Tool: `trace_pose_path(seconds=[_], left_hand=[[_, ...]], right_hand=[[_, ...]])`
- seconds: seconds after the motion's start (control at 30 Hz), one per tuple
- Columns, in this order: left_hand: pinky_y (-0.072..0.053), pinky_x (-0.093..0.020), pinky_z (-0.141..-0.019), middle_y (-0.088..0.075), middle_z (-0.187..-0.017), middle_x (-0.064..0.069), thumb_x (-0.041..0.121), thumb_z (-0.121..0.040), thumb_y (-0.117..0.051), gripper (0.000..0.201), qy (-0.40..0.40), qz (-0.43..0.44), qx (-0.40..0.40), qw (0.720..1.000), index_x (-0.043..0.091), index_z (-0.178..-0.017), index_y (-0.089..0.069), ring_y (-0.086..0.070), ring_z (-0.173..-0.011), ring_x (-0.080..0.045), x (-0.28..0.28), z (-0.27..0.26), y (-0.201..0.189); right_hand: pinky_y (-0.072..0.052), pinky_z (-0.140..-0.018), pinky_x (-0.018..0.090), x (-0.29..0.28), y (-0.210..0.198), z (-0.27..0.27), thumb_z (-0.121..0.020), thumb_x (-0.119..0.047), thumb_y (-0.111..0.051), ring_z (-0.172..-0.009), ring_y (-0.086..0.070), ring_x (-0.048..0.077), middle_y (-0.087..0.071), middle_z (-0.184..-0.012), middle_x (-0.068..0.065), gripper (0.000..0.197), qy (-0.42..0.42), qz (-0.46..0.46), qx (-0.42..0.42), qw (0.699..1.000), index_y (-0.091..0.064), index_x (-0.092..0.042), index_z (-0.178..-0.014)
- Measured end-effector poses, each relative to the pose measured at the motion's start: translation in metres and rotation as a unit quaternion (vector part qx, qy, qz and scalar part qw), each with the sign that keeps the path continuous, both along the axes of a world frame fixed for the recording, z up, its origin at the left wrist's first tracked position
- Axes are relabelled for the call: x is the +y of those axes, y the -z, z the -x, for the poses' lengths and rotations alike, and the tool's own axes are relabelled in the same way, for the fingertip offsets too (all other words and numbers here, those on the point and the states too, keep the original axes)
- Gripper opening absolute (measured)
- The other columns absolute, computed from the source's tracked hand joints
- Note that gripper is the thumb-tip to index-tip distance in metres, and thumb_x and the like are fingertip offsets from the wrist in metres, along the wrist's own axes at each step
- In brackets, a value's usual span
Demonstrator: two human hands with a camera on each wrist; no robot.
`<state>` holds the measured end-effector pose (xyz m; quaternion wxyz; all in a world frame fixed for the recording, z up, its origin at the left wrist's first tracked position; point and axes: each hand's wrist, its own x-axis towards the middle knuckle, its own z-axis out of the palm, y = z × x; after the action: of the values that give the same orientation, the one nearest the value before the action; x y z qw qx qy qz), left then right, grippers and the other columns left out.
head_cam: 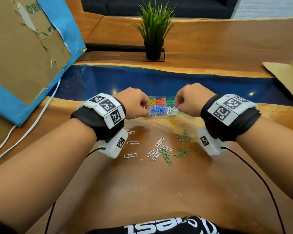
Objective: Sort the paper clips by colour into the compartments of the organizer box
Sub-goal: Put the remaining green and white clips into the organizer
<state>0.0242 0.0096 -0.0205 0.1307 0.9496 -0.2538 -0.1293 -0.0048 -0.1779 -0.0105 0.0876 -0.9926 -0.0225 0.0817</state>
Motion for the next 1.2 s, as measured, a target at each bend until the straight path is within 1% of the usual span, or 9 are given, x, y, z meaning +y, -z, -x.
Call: trace_pose_path(seconds=[0.1, 0.3, 0.43, 0.53, 0.73, 0.83, 0.97, 1.1, 1.2], left_hand=[[-0.044, -0.022, -0.063, -0.060, -0.068, 0.012, 0.030, -0.080, -0.068, 0.009, 0.024, -0.011, 0.029, 0.999, 0.021, -0.082, -0.072, -0.055, -0.068, -0.007, -0.003, 0.012, 0.002], [-0.039, -0.017, -0.056, -0.056, -0.059, 0.014, 0.029, -0.077, -0.073, 0.010, 0.124, -0.041, 0.072, 0.989, 0.022, -0.085, -0.071, -0.050, -0.057, 0.002, -0.034, 0.041, 0.009], [-0.046, -0.023, -0.065, -0.050, -0.059, 0.017, 0.034, -0.079, -0.070, 0.014, 0.163, -0.078, 0.047, 0.982, 0.026, -0.091, -0.071, -0.046, -0.058, 0.002, -0.049, 0.052, 0.013], [-0.038, -0.019, -0.051, -0.049, -0.057, 0.016, 0.030, -0.080, -0.069, 0.011, 0.171, -0.107, 0.029, 0.979, 0.024, -0.089, -0.072, -0.044, -0.054, 0.002, -0.051, 0.055, 0.014], [-0.038, -0.017, -0.050, -0.050, -0.058, 0.015, 0.024, -0.080, -0.070, 0.006, 0.173, -0.126, 0.033, 0.976, 0.022, -0.085, -0.072, -0.045, -0.053, 0.000, -0.047, 0.057, 0.013], [-0.041, -0.019, -0.052, -0.050, -0.061, 0.014, 0.024, -0.081, -0.068, 0.004, 0.177, -0.134, 0.035, 0.974, 0.024, -0.085, -0.071, -0.047, -0.056, -0.003, -0.049, 0.059, 0.014], [-0.049, -0.026, -0.061, -0.054, -0.065, 0.012, 0.021, -0.080, -0.064, 0.007, 0.186, -0.133, 0.027, 0.973, 0.026, -0.076, -0.065, -0.049, -0.061, -0.006, -0.049, 0.062, 0.014], [-0.050, -0.029, -0.065, -0.060, -0.075, 0.007, 0.023, -0.077, -0.064, 0.007, 0.191, -0.134, 0.026, 0.972, 0.024, -0.072, -0.061, -0.056, -0.071, -0.013, -0.050, 0.063, 0.015], [-0.048, -0.026, -0.063, -0.056, -0.067, 0.010, 0.022, -0.079, -0.064, 0.007, 0.185, -0.120, 0.033, 0.975, 0.023, -0.072, -0.061, -0.055, -0.070, -0.012, -0.050, 0.062, 0.016]], right_hand=[[-0.048, -0.062, 0.024, 0.002, 0.004, 0.018, -0.081, -0.017, -0.061, -0.083, -0.065, 0.020, -0.071, -0.083, 0.002, 0.013, -0.027, 0.052, 0.084, 0.995, -0.074, -0.015, -0.083], [-0.049, -0.068, 0.025, 0.004, 0.019, 0.032, -0.079, -0.022, -0.068, -0.090, -0.065, 0.022, -0.068, -0.094, 0.003, 0.016, -0.020, 0.094, 0.111, 0.989, -0.070, -0.017, -0.094], [-0.042, -0.066, 0.024, 0.002, 0.022, 0.035, -0.080, -0.013, -0.063, -0.085, -0.061, 0.023, -0.060, -0.081, 0.000, 0.009, -0.020, 0.066, 0.100, 0.993, -0.061, -0.022, -0.082], [-0.039, -0.066, 0.023, 0.001, 0.022, 0.037, -0.082, -0.012, -0.058, -0.080, -0.054, 0.020, -0.049, -0.067, -0.007, 0.012, -0.025, 0.046, 0.102, 0.993, -0.056, -0.023, -0.083], [-0.042, -0.068, 0.022, 0.000, 0.018, 0.041, -0.087, -0.017, -0.053, -0.082, -0.056, 0.018, -0.061, -0.078, -0.003, 0.016, -0.024, -0.010, 0.110, 0.994, -0.068, -0.021, -0.084], [-0.040, -0.066, 0.023, 0.001, 0.018, 0.043, -0.089, -0.015, -0.047, -0.078, -0.054, 0.020, -0.055, -0.069, -0.004, 0.021, -0.015, -0.026, 0.103, 0.994, -0.055, -0.021, -0.070], [-0.035, -0.054, 0.019, -0.001, 0.016, 0.044, -0.087, -0.006, -0.041, -0.078, -0.049, 0.020, -0.051, -0.071, -0.005, 0.018, -0.003, -0.062, 0.119, 0.991, -0.055, -0.017, -0.085], [-0.045, -0.073, 0.027, 0.002, 0.021, 0.046, -0.090, -0.017, -0.043, -0.095, -0.057, 0.028, -0.064, -0.101, 0.013, 0.026, -0.009, 0.006, 0.130, 0.991, -0.065, -0.006, -0.099], [-0.048, -0.078, 0.029, 0.005, 0.028, 0.048, -0.089, -0.029, -0.049, -0.094, -0.060, 0.027, -0.066, -0.100, 0.011, 0.029, -0.012, 0.031, 0.123, 0.992, -0.066, -0.008, -0.099]])
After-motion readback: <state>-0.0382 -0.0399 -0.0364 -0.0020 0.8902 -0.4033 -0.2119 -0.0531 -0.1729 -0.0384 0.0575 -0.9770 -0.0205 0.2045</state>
